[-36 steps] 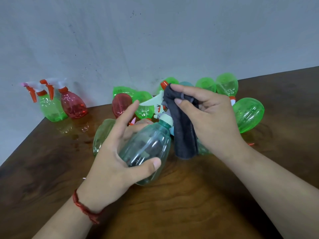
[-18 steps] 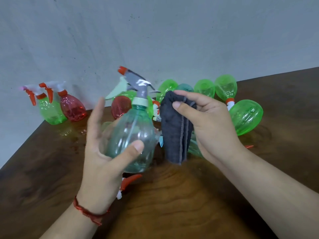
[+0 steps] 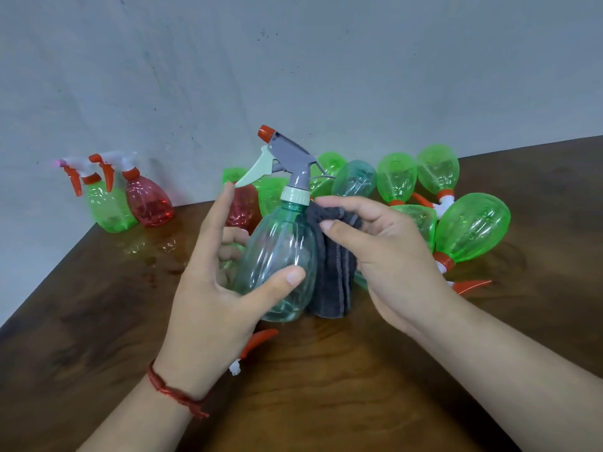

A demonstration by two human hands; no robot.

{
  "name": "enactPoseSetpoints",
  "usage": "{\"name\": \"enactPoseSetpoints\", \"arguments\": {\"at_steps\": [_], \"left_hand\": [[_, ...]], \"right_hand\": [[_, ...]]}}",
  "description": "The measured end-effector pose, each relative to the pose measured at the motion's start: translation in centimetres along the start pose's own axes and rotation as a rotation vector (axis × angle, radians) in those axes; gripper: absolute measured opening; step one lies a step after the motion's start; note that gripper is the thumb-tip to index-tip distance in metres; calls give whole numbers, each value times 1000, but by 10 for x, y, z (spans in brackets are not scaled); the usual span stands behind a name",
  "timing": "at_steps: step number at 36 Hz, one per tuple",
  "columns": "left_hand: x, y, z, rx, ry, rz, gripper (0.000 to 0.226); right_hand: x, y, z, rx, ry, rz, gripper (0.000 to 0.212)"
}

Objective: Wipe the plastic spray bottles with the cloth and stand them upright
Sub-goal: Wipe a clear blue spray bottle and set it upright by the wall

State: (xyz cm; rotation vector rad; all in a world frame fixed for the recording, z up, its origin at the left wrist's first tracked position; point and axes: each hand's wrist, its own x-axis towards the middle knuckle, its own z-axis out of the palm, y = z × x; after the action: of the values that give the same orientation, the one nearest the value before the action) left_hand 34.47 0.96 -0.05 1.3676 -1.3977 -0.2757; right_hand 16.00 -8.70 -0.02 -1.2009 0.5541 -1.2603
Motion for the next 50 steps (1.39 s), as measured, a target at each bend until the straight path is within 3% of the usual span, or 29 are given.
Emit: {"name": "enactPoseSetpoints", "arguments": {"at_steps": [3, 8, 13, 23, 27, 30, 32, 37, 45, 50], "left_hand": [[-3, 0, 5, -44, 27, -7, 100], [-5, -1, 2, -126, 18, -47, 61], [-4, 8, 4, -89, 38, 6, 76], [-3, 8, -2, -342, 1, -89, 56], [0, 7, 0, -386, 27, -135, 44], [0, 9, 2, -352, 22, -131, 50], [-2, 11, 3, -313, 10, -88, 38], [-3, 15, 1, -198, -31, -25, 77], [-2, 9, -2, -297, -161, -32, 73], [-10, 13, 8, -232, -223, 16, 72]], "right_hand": [[0, 1, 1, -14, 14, -34, 27], [-4, 1, 4, -55, -14, -70, 28], [-11, -2, 9, -33, -65, -103, 28], [-11, 0, 10, -145, -40, -99, 30], [-13, -3, 10, -177, -59, -123, 31], [-16, -2, 12, -228, -83, -134, 32], [-18, 0, 12, -265, -91, -150, 34], [-17, -2, 10, -343, -119, -196, 36], [5, -37, -16, -475, 199, -581, 29], [14, -30, -25, -682, 160, -627, 31]]}}
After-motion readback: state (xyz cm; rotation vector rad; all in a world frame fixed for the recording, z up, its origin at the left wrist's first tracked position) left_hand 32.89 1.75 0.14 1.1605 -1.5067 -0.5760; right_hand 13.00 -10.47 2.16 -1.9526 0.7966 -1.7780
